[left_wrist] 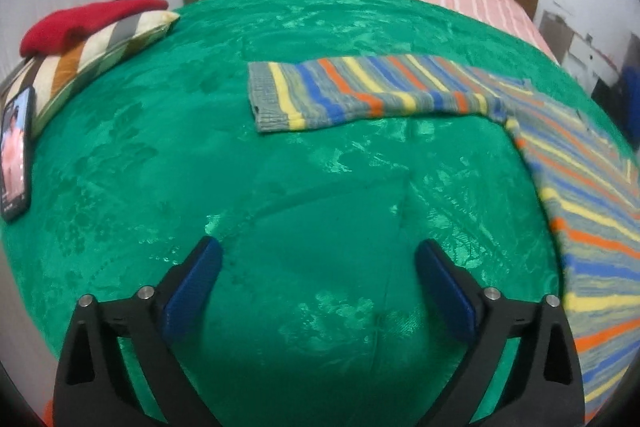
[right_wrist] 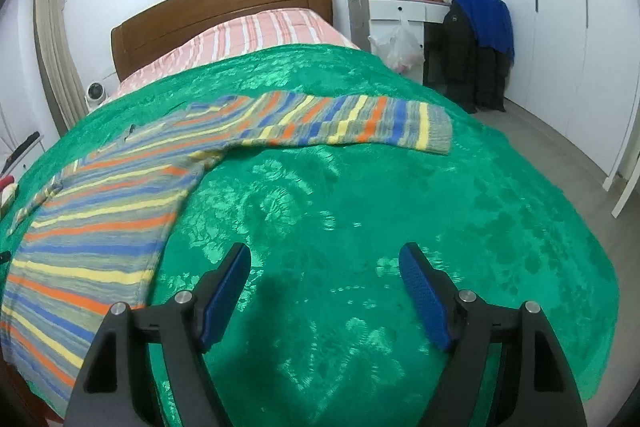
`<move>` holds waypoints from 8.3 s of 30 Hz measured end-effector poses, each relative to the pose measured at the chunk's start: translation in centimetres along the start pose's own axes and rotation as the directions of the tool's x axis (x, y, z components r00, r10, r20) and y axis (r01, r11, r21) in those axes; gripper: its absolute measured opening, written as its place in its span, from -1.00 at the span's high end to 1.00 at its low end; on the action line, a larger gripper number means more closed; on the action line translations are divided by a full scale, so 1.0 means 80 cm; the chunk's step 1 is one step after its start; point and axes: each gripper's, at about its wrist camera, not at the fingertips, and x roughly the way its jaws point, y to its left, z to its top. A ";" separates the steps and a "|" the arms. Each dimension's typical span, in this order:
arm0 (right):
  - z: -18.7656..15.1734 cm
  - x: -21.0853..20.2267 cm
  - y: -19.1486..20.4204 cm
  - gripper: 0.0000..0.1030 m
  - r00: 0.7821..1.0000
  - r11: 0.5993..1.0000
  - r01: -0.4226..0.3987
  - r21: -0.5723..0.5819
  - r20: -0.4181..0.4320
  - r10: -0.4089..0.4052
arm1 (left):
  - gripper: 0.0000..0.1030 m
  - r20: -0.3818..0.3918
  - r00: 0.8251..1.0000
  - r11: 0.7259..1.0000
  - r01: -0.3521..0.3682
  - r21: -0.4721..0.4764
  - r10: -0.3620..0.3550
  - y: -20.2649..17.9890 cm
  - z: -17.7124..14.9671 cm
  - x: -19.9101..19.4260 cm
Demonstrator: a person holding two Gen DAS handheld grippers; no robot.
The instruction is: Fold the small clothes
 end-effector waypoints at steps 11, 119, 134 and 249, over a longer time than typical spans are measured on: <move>-0.015 0.030 0.008 -0.64 0.997 0.999 0.020 -0.036 -0.073 -0.023 | -0.99 0.004 1.000 1.000 -0.013 0.007 0.013 -0.004 -0.007 0.005; 0.293 0.114 0.019 0.87 0.867 0.827 -0.488 0.280 0.049 0.495 | -0.99 0.050 0.996 0.996 -0.081 0.028 0.079 -0.017 -0.014 0.007; 0.226 0.200 0.238 -0.61 0.721 0.772 -0.604 0.196 -0.279 0.635 | -0.99 0.055 0.996 0.997 -0.077 0.024 0.075 -0.016 -0.015 0.006; 0.043 0.112 -0.023 -0.65 0.991 0.982 -0.118 -0.144 -0.074 0.109 | -0.99 0.075 0.991 0.994 -0.109 0.026 0.106 -0.021 -0.019 0.008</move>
